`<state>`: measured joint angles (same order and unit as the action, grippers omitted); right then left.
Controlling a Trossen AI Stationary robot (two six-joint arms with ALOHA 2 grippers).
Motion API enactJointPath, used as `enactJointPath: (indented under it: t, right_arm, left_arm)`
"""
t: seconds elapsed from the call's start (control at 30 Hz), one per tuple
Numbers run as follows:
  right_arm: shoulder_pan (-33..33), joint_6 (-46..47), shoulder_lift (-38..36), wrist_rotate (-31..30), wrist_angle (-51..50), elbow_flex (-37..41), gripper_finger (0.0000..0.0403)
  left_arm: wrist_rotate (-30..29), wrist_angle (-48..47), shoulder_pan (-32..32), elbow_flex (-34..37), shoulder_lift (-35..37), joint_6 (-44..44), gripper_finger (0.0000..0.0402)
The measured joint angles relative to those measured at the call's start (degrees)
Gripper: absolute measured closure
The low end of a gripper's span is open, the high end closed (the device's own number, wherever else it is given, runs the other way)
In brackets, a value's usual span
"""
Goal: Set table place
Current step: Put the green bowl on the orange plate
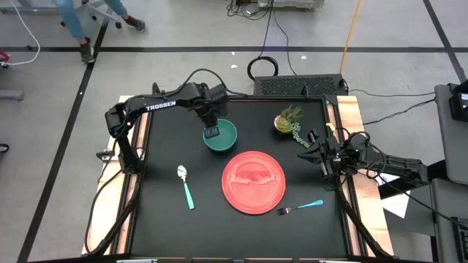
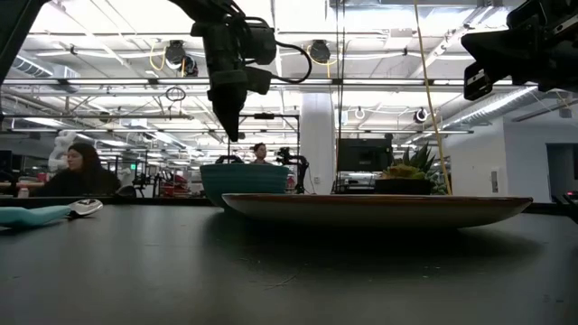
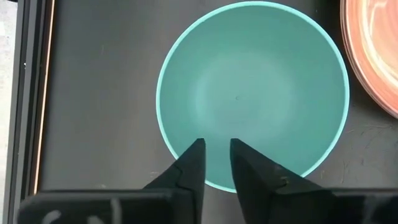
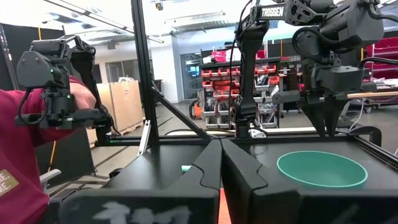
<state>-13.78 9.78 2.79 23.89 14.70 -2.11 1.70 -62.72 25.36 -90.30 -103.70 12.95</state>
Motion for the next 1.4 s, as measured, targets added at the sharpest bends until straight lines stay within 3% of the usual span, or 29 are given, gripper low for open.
enactJointPath:
  t: [0.53,0.73,1.03,1.4]
  right_arm:
    - [0.00,0.00,0.00,0.01,-0.02,0.00,0.0403]
    - [0.00,0.00,0.01,0.00,-0.02,0.00,0.0403]
    - [0.00,0.02,0.00,0.01,-0.43,0.00,0.0403]
    - [0.00,0.02,0.01,0.01,-0.46,0.00,0.0403]
  left_arm:
    - [-0.29,0.44,0.02,0.02,0.00,-0.60,0.0184]
    - [-0.32,0.74,0.07,0.88,0.00,3.04,0.0151]
    - [-2.90,3.04,0.15,3.85,-0.09,12.85,0.0133]
    - [1.26,4.74,1.65,3.85,-0.08,12.98,0.0133]
